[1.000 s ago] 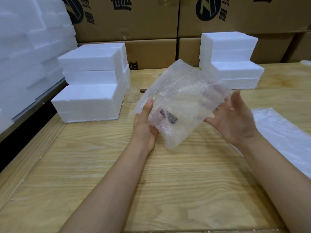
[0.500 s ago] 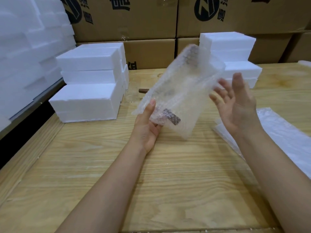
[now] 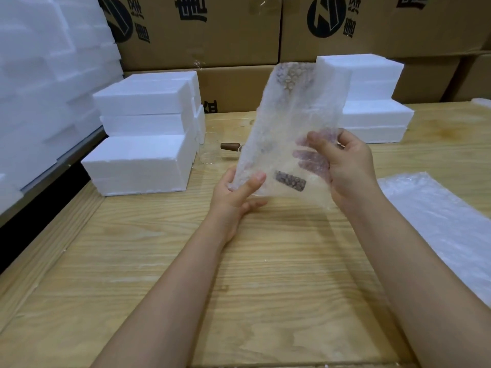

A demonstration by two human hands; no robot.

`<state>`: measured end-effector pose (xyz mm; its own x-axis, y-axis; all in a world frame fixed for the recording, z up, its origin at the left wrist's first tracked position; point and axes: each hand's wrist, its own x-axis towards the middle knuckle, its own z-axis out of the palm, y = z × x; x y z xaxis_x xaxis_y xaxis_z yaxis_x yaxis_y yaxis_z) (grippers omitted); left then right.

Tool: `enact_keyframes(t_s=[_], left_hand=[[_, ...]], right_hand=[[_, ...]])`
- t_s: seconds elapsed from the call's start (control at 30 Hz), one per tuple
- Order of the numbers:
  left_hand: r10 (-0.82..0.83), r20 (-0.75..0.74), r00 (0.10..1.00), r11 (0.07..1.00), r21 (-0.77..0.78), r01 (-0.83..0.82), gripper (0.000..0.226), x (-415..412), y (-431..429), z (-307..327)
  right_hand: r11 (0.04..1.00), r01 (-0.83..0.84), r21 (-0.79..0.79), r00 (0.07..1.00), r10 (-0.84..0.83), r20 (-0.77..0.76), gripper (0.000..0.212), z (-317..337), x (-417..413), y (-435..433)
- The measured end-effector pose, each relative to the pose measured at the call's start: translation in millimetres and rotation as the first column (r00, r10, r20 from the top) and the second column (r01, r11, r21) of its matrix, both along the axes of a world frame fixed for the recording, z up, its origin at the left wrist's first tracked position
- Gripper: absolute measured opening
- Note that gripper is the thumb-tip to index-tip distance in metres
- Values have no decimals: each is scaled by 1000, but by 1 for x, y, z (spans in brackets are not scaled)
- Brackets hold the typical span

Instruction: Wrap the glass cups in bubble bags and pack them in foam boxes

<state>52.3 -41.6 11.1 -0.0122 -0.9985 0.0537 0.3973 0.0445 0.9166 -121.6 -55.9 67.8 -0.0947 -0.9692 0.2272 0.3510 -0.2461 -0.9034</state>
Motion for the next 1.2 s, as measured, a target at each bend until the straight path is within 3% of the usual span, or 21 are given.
enact_keyframes(t_s=[0.13, 0.3, 0.43, 0.57, 0.7, 0.83, 0.97, 1.1, 1.2], left_hand=[[-67, 111, 992, 998, 2, 67, 48, 4, -2, -2], [-175, 133, 976, 984, 8, 175, 65, 6, -1, 0], [-239, 133, 962, 970, -14, 243, 72, 8, -2, -2], [-239, 199, 950, 967, -40, 251, 75, 7, -2, -4], [-212, 290, 933, 958, -126, 257, 58, 6, 0, -5], [-253, 334, 908, 944, -118, 307, 80, 0, 4, -1], [-308, 256, 916, 934, -101, 342, 58, -6, 10, 4], [-87, 390, 917, 971, -173, 166, 43, -19, 8, -1], [21, 411, 911, 966, -243, 88, 45, -24, 7, -3]], right_hand=[[995, -84, -46, 990, 89, 114, 16, -5, -4, 5], [991, -114, -71, 988, 121, 101, 5, -16, -8, 7], [996, -30, -84, 989, 17, -145, 12, -21, -6, 3], [982, -141, 123, 882, 181, -435, 24, -25, 0, 6], [956, -179, 232, 792, 280, -542, 25, -28, 0, 9], [996, 21, 88, 687, 50, -725, 20, -28, 7, 10], [985, 140, -98, 564, -161, -810, 23, -33, 18, 16], [978, 116, -172, 521, -207, -828, 26, -39, 21, 19], [981, 56, -186, 555, -186, -811, 32, -40, 24, 21]])
